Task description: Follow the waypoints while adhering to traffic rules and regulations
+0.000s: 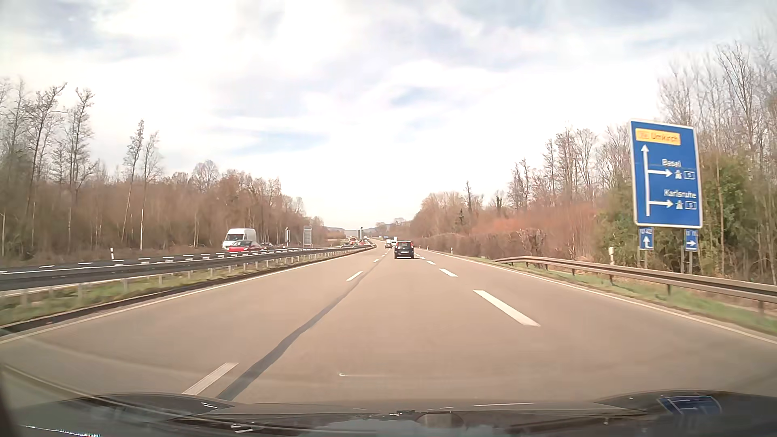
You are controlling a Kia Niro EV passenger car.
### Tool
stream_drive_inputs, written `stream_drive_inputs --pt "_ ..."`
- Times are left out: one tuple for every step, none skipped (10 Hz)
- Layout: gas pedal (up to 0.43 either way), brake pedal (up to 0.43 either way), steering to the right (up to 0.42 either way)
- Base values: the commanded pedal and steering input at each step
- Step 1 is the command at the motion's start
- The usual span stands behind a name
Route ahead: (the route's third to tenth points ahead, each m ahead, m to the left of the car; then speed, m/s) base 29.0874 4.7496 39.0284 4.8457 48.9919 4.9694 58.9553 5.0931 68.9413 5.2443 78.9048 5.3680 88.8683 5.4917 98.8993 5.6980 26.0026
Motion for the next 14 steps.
stream_drive_inputs --pt "0.177 0.000 0.001" --pt "0.177 0.000 0.001" --pt "0.177 0.000 0.001" --pt "0.177 0.000 0.001" --pt "0.177 0.000 0.001" --pt "0.177 0.000 0.001" --pt "0.189 0.000 0.001" --pt "0.189 0.000 0.001" --pt "0.189 0.000 0.001" --pt "0.189 0.000 0.001" --pt "0.189 0.000 0.001" --pt "0.189 0.000 0.001" --pt "0.189 0.000 0.001" --pt "0.189 0.000 0.001"
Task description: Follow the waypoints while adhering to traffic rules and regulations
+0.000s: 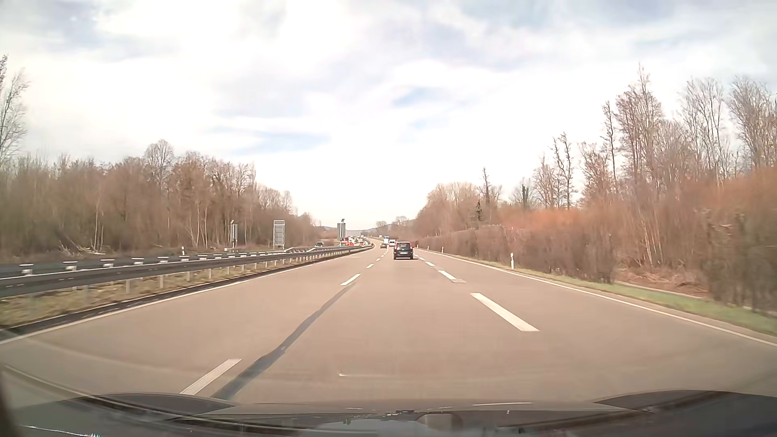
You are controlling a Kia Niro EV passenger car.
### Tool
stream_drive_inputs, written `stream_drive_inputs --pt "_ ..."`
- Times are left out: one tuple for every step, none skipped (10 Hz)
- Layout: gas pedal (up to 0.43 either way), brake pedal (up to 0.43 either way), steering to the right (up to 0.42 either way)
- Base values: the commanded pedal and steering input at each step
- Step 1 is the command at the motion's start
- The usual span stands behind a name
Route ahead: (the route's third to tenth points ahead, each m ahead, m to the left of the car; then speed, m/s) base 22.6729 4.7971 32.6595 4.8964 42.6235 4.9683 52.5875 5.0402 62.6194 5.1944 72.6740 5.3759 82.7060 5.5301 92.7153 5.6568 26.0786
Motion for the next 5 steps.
stream_drive_inputs --pt "0.189 0.000 0.001" --pt "0.189 0.000 0.001" --pt "0.189 0.000 0.001" --pt "0.189 0.000 0.001" --pt "0.189 0.000 0.001"
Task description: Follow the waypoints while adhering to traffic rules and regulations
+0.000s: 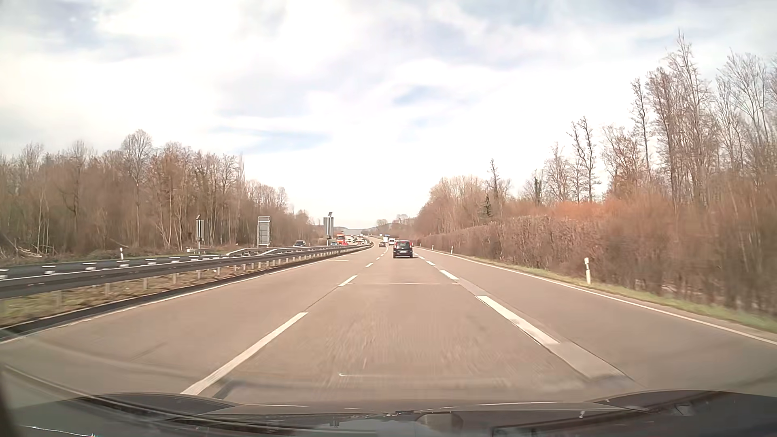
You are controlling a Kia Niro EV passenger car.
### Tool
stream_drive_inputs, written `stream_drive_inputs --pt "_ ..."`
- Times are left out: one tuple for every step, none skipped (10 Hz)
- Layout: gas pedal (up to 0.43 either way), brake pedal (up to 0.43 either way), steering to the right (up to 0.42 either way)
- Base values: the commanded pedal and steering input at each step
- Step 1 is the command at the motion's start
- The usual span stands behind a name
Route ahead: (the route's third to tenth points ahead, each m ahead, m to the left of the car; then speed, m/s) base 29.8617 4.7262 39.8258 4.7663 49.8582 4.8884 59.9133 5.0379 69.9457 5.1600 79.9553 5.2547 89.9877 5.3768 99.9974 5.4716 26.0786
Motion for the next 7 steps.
stream_drive_inputs --pt "0.189 0.000 0.001" --pt "0.189 0.000 0.001" --pt "0.197 0.000 0.001" --pt "0.197 0.000 0.001" --pt "0.197 0.000 0.001" --pt "0.197 0.000 0.001" --pt "0.197 0.000 0.001"
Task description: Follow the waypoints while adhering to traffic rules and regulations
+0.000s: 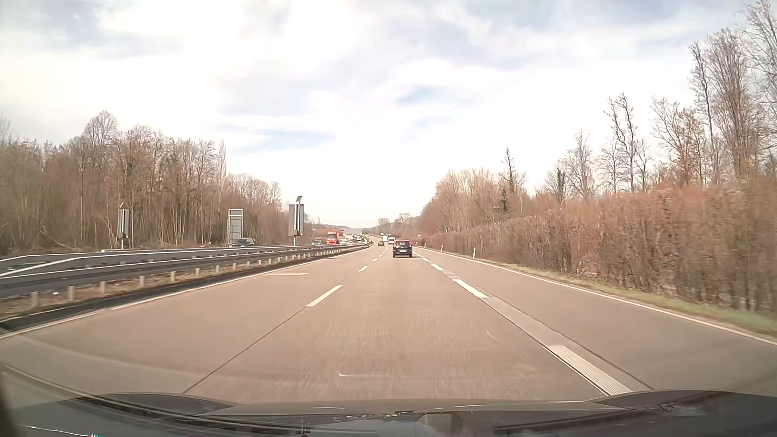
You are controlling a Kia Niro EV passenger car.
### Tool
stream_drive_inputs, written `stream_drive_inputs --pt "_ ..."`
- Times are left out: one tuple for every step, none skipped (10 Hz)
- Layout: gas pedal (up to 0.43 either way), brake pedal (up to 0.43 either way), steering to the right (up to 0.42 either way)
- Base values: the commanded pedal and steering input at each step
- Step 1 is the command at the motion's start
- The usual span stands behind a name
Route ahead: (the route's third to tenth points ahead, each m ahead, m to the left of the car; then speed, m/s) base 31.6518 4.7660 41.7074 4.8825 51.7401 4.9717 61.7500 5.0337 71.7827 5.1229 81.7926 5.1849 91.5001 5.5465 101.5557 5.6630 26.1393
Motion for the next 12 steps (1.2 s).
stream_drive_inputs --pt "0.197 0.000 0.001" --pt "0.197 0.000 0.001" --pt "0.197 0.000 0.001" --pt "0.197 0.000 0.001" --pt "0.197 0.000 0.001" --pt "0.197 0.000 0.001" --pt "0.197 0.000 0.001" --pt "0.197 0.000 0.001" --pt "0.197 0.000 0.001" --pt "0.197 0.000 0.001" --pt "0.197 0.000 0.001" --pt "0.197 0.000 0.000"
